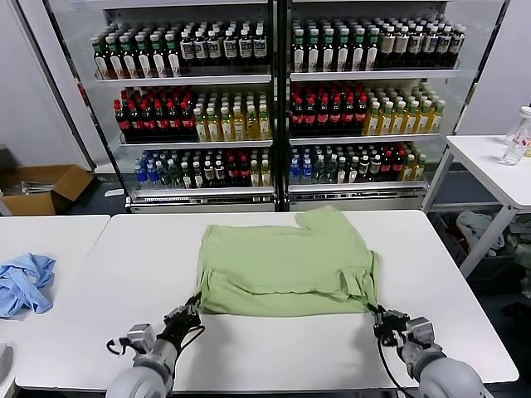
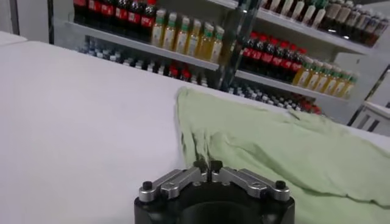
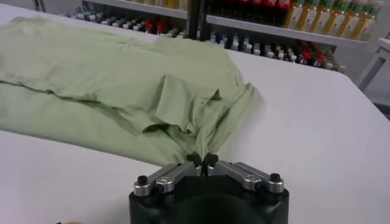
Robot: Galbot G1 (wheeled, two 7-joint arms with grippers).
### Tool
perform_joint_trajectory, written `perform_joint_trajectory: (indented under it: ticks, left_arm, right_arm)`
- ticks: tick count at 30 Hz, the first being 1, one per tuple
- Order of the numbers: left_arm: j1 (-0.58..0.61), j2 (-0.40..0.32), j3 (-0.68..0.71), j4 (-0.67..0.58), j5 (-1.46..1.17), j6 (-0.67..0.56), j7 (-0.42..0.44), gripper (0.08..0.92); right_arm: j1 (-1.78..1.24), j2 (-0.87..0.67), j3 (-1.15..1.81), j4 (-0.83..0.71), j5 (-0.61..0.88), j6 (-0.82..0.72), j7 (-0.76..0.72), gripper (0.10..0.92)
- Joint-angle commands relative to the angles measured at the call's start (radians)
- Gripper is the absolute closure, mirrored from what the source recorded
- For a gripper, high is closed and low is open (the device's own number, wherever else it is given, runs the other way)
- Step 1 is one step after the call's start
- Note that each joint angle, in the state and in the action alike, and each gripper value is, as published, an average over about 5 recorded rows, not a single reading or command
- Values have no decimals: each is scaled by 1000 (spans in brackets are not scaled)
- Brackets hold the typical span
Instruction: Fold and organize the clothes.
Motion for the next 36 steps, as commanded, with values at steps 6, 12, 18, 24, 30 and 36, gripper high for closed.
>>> perform_joint_trajectory:
  ticks: [6,12,18,24,30,36]
  left_arm:
    - [442,11,-156,-307,-28,-3,-12,899]
    - [518,4,-172,-350,22,7,-10,906]
    - [450,33,-254,-369,77,32,33,855]
    - [308,113,-362,-331,-28,39,19,687]
    - [56,188,-251,-144,-58,54,-30,514]
    - [-218,179,-65,63,-11,71,-103,341]
  right_arm:
    - [-452,55,222,293,-142,44,25,893]
    - [-465,88,206,330,-242,56,40,889]
    - [-363,62,220,365,-206,101,33,776]
    - [-116,25,171,293,-64,81,58,612]
    - [378,61,-139,-13,2,10,100,438]
    - [728,170,-344,-304,6,-39,117,267]
